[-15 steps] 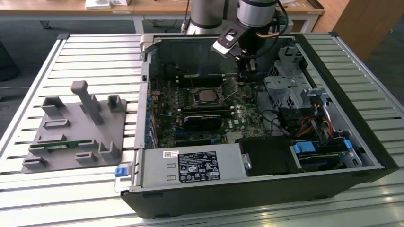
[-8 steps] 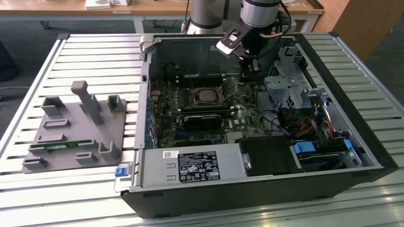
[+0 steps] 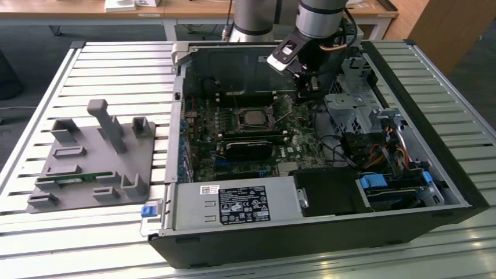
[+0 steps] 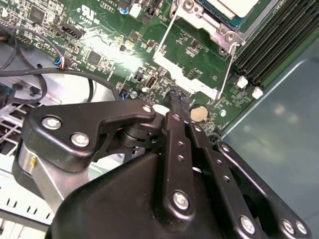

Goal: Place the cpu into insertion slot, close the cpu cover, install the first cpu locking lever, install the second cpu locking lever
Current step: 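Close the cpu cover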

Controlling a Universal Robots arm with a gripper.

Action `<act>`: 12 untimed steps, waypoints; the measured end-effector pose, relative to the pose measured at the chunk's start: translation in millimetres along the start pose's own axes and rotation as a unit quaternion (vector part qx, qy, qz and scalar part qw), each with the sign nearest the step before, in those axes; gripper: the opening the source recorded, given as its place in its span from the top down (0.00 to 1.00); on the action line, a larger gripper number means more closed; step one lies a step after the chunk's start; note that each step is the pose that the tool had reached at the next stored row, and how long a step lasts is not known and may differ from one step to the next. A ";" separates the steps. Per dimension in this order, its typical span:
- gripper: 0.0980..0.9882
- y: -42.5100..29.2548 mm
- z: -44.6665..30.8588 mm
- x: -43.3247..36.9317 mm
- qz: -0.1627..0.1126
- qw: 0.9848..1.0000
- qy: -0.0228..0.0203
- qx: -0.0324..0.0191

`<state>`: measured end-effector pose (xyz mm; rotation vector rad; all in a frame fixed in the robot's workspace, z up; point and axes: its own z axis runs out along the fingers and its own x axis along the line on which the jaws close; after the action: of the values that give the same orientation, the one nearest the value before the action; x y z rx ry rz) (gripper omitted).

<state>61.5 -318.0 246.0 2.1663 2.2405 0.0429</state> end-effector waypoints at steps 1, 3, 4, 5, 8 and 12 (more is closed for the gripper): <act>0.99 0.0 1.2 0.0 0.000 1.000 0.000 0.000; 0.99 0.0 2.0 0.1 0.000 1.000 0.000 0.000; 0.99 -0.3 2.0 0.1 0.000 1.000 0.000 0.000; 0.99 -0.8 2.1 0.1 0.000 1.000 0.000 0.000; 0.99 -3.9 2.1 0.2 0.000 1.000 0.000 0.000; 0.99 -9.5 2.2 0.5 0.000 1.000 0.000 0.000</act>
<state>52.1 -317.8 243.4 2.1663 2.2406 0.0430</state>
